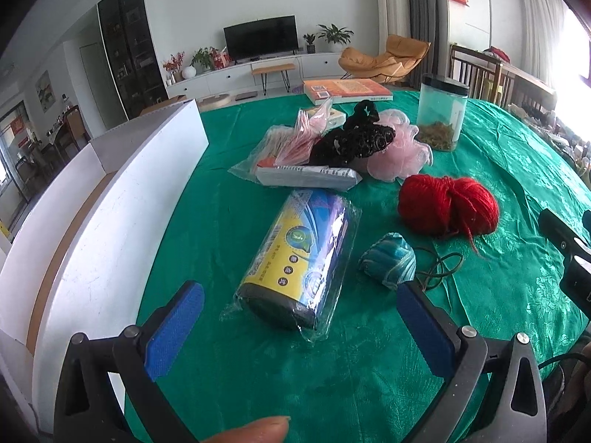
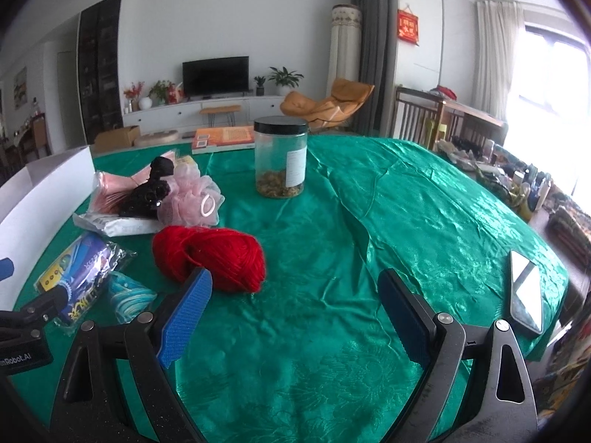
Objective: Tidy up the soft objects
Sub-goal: 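Move left tool to the blue-yellow roll while right tool approaches the red yarn ball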
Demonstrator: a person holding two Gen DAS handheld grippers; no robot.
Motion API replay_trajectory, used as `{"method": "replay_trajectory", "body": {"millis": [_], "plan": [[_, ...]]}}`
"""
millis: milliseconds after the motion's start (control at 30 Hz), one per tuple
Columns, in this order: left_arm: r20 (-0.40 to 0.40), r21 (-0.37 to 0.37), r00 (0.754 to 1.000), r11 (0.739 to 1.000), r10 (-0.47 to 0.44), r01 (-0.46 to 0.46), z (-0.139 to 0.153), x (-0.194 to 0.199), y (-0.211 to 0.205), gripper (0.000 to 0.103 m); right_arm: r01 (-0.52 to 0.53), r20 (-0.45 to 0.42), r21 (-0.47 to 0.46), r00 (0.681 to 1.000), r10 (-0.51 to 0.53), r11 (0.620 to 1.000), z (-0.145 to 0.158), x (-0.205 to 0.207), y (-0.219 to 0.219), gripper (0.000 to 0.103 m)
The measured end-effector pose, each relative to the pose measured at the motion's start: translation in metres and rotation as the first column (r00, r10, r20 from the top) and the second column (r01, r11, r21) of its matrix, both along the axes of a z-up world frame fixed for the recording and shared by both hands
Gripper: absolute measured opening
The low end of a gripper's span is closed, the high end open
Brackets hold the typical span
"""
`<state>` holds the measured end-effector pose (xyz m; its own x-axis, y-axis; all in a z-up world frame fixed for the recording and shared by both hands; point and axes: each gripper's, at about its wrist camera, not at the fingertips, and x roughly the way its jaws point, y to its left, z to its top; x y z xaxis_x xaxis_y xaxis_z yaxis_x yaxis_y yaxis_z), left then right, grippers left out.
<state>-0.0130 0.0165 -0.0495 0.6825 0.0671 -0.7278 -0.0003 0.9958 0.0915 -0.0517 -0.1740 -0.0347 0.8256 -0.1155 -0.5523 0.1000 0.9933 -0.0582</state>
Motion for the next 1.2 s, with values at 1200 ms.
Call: {"method": "replay_trajectory", "body": {"millis": [1200], "plan": [[-0.039,-0.031,0.996,0.997,-0.075,0.074,-0.057,0.003,0.047,0.103,0.126,-0.101,0.212,0.989,-0.107,0.969,-0.015,-0.024,-0.021,0.093]]}}
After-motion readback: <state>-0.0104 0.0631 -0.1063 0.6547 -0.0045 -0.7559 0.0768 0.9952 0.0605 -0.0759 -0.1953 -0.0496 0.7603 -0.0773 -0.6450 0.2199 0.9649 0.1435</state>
